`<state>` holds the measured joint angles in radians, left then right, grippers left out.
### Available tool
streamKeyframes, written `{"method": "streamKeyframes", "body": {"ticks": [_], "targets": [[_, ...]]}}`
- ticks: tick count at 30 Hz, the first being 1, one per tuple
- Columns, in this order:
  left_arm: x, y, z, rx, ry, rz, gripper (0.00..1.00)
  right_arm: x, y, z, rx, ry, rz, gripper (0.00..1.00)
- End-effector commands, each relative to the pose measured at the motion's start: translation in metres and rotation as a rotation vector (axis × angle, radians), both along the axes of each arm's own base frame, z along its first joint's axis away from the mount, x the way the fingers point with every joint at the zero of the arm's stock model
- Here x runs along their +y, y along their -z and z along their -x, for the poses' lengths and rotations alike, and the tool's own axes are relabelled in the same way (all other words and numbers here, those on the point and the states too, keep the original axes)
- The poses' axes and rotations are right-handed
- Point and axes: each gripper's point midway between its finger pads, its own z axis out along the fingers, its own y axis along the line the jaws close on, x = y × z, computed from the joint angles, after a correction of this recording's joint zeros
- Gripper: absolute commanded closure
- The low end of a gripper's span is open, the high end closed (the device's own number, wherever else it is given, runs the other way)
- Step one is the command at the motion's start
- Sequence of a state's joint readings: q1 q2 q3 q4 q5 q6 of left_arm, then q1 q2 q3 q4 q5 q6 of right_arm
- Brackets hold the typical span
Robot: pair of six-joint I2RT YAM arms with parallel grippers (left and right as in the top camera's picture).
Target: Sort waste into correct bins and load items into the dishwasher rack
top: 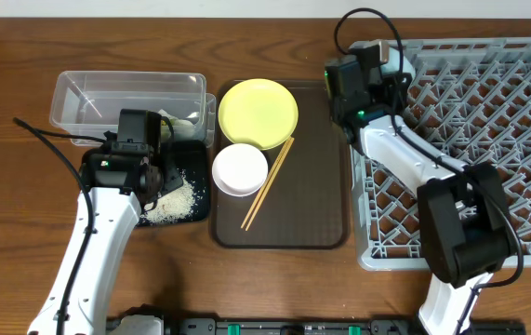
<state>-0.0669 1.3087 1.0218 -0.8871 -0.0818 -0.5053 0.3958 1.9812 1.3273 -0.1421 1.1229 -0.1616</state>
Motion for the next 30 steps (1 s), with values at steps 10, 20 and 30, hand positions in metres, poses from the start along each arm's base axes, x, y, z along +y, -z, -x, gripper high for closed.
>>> {"method": "streamKeyframes", "body": {"ticks": [10, 20, 30], "targets": [[0.002, -0.005, -0.002, -0.016, -0.018, 0.0, 0.48, 0.046, -0.01, 0.03, 0.106, -0.212, -0.356, 0.59], [0.002, -0.005, -0.002, -0.016, -0.018, 0.001, 0.48, 0.139, -0.029, 0.06, 0.255, -0.629, -0.81, 0.76], [0.002, -0.005, -0.002, -0.016, -0.018, 0.001, 0.48, 0.138, 0.023, 0.08, 0.426, -0.507, -0.885, 0.99]]}}
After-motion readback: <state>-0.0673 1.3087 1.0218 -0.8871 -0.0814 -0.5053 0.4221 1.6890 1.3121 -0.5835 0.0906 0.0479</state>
